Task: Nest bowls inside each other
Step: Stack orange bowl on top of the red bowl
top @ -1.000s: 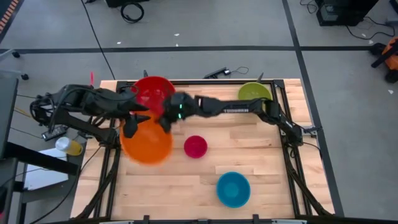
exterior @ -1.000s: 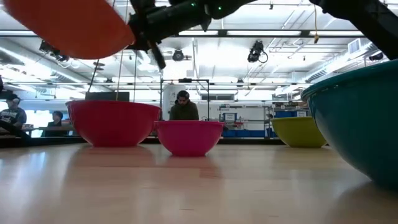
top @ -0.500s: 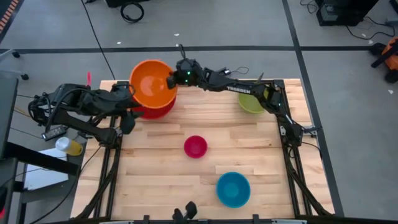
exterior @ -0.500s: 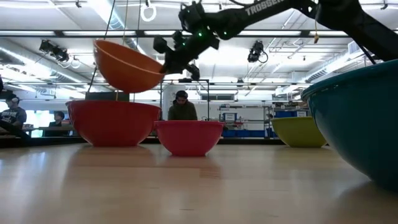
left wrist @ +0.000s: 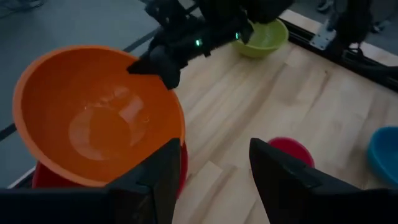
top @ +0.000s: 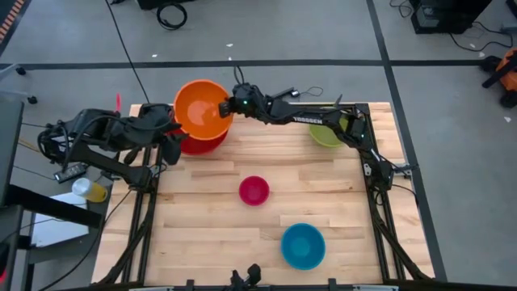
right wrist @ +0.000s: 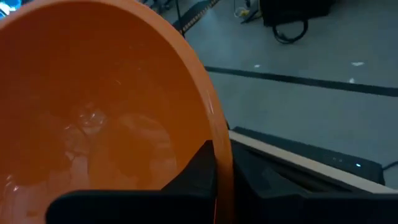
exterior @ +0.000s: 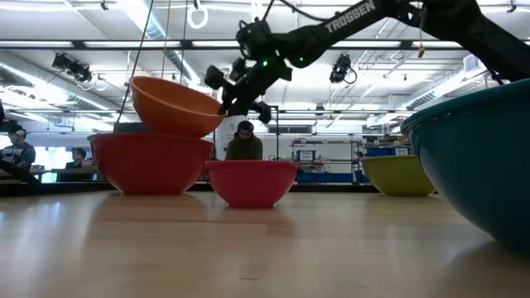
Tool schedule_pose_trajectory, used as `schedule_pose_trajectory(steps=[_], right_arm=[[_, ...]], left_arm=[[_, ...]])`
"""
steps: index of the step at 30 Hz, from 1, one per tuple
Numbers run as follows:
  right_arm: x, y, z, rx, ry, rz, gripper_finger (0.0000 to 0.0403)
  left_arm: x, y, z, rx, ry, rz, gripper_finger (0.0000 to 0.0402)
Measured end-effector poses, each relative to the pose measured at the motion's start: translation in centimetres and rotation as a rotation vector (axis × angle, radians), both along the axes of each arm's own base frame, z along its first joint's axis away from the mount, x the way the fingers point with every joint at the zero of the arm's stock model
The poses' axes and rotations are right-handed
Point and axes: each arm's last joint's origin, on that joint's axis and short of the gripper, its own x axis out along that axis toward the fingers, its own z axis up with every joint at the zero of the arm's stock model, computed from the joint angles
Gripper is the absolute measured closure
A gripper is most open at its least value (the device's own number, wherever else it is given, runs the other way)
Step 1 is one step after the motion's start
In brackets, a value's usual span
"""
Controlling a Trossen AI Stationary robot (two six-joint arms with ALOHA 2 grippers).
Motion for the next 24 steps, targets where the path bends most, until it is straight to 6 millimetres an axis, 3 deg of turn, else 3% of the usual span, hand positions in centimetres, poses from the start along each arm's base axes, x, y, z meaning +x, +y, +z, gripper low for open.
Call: schedule_pose_trajectory(steps=[6, 13, 20, 24], right_arm=[[1.0, -0.1, -2.6, 0.04, 0.041, 0.048, 0.0372], [1.1, 0.0, -2.3, 0.005, 0.056, 0.102, 0.0364], [1.3, 0.1, -2.3, 0.058, 0.017, 0.208, 0.028], [0.2, 0.2, -0.5, 0.148, 0.018, 0.215, 0.0221]], left_arm=[[1.1, -0.1, -0.4, 0.005, 0.024, 0.022, 0.0209], [2.5, -0.4, -0.9, -0.008, 0.058, 0.036, 0.0209], [3.5, -0.5, -1.4, -0.006, 0.09, 0.04, 0.0209], [3.8, -0.5, -1.6, -0.009, 0.101, 0.045, 0.0209]])
